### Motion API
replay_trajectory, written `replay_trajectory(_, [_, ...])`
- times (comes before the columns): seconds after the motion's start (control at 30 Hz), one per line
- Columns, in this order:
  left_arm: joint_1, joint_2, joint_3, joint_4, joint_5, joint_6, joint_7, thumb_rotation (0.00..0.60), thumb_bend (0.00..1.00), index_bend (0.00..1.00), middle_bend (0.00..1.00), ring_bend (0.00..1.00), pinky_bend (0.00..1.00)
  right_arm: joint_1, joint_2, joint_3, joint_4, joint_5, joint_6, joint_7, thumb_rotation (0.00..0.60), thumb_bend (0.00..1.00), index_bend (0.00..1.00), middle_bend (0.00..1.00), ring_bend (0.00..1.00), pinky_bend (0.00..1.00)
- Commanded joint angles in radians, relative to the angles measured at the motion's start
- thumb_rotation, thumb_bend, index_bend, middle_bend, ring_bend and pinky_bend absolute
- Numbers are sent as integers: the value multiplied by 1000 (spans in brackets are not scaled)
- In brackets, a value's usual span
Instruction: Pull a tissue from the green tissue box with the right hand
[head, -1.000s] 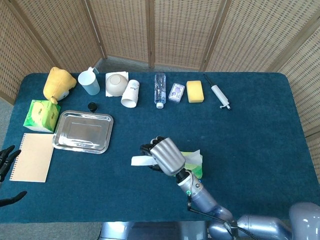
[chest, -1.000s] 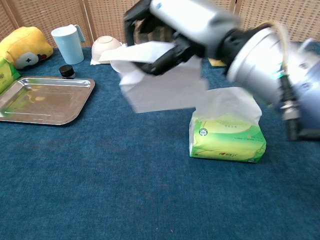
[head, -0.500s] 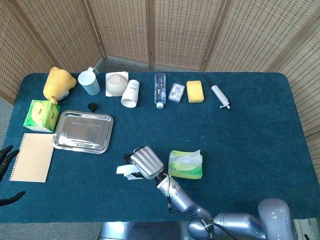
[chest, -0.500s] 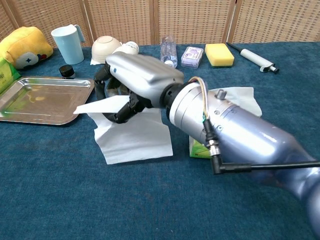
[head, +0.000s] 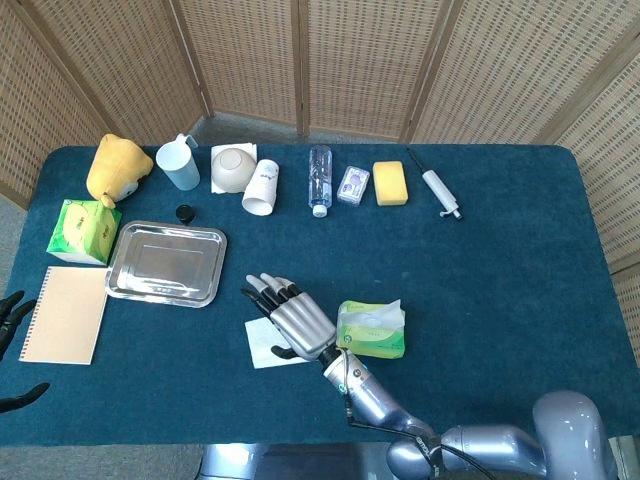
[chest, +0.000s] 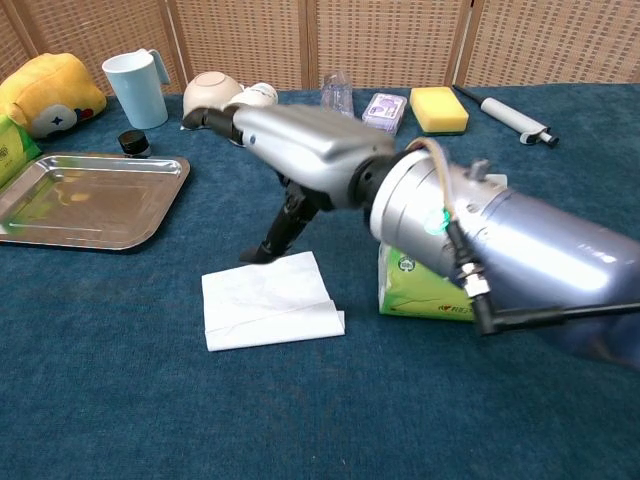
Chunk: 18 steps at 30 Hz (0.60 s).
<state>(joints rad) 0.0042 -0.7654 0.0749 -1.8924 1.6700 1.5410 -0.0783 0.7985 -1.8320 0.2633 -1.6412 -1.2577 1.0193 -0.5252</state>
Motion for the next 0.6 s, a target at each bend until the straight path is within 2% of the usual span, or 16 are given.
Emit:
replay_trajectory(0.03, [3,0,1,-2,6,5,2,600,0,0,0,0,0,-21,73,-4,-91,-25,40,-31,600,197,0,0,0,153])
replay_trajectory(0.17, [6,0,4,-4,14,10,7,600,0,0,0,0,0,-46,149,-13,-155,-64,76,-28,600,197,0,0,0,153])
replay_trajectory(0.23, [8,0,5,-5,18,14,7,600,0,0,0,0,0,-66,199,-25,-169,-105,94,22,600,195,0,0,0,153])
replay_trajectory(0.33, [9,-1,7,-8,24,14,15,600,0,0,0,0,0,-109,304,-74,-131,-223,131,179,600,180,0,0,0,153])
replay_trajectory(0.5, [9,-6,9,-18,27,11,36,600,0,0,0,0,0,-165,394,-149,-25,-408,254,391,600,116,0,0,0,155])
replay_trajectory(0.6, [10,-9,9,-23,26,8,48,600,0,0,0,0,0,-213,434,-186,53,-472,349,480,600,87,0,0,0,167])
